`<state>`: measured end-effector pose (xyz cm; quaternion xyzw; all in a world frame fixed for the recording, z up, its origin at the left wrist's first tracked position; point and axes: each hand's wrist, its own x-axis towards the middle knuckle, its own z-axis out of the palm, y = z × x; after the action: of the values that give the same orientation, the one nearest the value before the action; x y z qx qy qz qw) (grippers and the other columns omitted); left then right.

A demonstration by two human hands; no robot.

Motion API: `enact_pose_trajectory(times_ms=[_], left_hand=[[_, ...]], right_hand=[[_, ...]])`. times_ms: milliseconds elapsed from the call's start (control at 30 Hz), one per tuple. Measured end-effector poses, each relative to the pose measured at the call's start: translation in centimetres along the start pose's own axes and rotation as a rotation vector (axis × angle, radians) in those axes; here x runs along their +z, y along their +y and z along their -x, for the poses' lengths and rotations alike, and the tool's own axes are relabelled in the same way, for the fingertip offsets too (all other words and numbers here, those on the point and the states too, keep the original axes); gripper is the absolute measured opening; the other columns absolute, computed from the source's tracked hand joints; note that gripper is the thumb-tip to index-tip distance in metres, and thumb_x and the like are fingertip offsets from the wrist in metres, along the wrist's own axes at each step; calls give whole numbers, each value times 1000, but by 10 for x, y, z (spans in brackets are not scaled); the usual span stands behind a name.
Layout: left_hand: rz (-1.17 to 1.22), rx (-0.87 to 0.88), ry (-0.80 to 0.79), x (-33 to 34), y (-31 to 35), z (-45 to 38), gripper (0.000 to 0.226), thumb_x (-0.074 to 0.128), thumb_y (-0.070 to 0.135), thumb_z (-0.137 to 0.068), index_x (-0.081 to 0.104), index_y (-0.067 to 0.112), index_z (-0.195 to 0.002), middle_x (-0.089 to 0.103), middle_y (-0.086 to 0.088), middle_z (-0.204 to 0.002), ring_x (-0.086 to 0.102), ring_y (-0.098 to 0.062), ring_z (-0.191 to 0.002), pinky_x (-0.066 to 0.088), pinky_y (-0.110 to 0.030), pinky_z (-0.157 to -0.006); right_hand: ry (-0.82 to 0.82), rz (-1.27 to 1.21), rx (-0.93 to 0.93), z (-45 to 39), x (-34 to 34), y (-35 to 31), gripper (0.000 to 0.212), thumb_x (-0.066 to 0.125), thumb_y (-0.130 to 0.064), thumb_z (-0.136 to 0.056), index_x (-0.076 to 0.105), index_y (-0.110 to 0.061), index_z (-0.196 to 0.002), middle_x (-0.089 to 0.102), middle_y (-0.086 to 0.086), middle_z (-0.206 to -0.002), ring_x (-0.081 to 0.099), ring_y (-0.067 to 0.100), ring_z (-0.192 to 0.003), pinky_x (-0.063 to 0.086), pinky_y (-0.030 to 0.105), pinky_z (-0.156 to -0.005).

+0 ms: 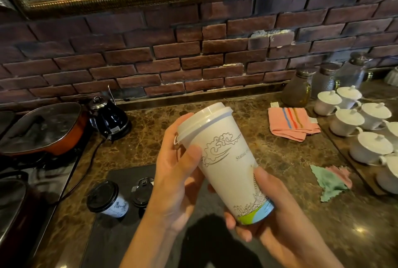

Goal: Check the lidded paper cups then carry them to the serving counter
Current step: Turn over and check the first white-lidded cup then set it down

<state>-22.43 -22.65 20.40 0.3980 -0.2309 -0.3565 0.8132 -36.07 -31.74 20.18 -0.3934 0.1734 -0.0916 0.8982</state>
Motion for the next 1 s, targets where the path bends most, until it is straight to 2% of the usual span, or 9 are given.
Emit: enact_pose_trajectory(times_ms=[167,300,367,500,600,700,833,933,1000], left_hand=[[-39,-11,38,-3,-2,2,71,96,36,-53,67,32,-117,73,-10,-111,72,-29,-101,60,-42,-73],[-135,0,144,-6,-3,0,92,98,44,-42,59,46,-126,74,-4,-112,72,-28,-103,61,-39,-73],[-89,-25,136,-6,-3,0,101,100,43,-39,57,44,-130,74,-5,-114,73,-28,-104,61,-41,-74],[40,-77,32,-8,-2,1,89,100,38,-45,64,23,-125,73,-12,-115,72,-30,-105,61,-42,-76],[27,-86,3,-9,-2,1,92,98,36,-50,58,20,-132,69,-16,-120,70,-33,-106,61,-41,-71],[-43,-62,41,-10,-2,-1,90,98,39,-48,61,24,-129,69,-15,-122,69,-33,-108,61,-45,-77],[-158,-36,71,-10,-1,-3,82,98,46,-42,66,36,-118,72,-7,-117,71,-29,-106,61,-44,-78],[-125,-36,63,-10,-1,-2,89,98,46,-43,62,34,-124,70,-10,-121,69,-32,-110,61,-47,-80],[-33,-43,39,-11,-2,0,90,99,42,-44,62,31,-126,69,-15,-122,67,-37,-113,59,-54,-84]], right_hand=[[29,-101,61,-2,-3,2,80,93,-54,-44,72,-14,-109,69,30,-99,65,33,-55,49,27,-35],[314,674,-213,-1,4,2,68,71,-68,-53,57,-48,-116,66,-21,-112,69,0,-91,55,17,-54],[353,813,-296,1,2,3,60,69,-66,-57,57,-52,-114,62,-31,-110,63,-10,-97,54,11,-64],[112,220,-72,-2,2,5,73,84,-66,-48,76,-22,-105,76,16,-99,73,29,-69,56,29,-48],[-3,-133,127,-4,6,9,78,85,-57,-55,72,-2,-110,69,32,-93,63,32,-48,51,29,-37],[135,21,16,-7,2,9,61,73,-52,-73,69,-8,-115,72,26,-95,66,32,-56,54,32,-42],[350,883,-239,-5,6,4,63,62,-73,-58,47,-58,-118,61,-29,-110,65,-6,-94,55,15,-65],[281,829,-255,-6,5,5,64,69,-70,-55,53,-53,-114,66,-27,-106,69,-3,-89,57,17,-61],[112,503,-159,-7,5,2,64,78,-67,-56,68,-37,-111,76,-2,-102,75,16,-77,61,28,-57]])
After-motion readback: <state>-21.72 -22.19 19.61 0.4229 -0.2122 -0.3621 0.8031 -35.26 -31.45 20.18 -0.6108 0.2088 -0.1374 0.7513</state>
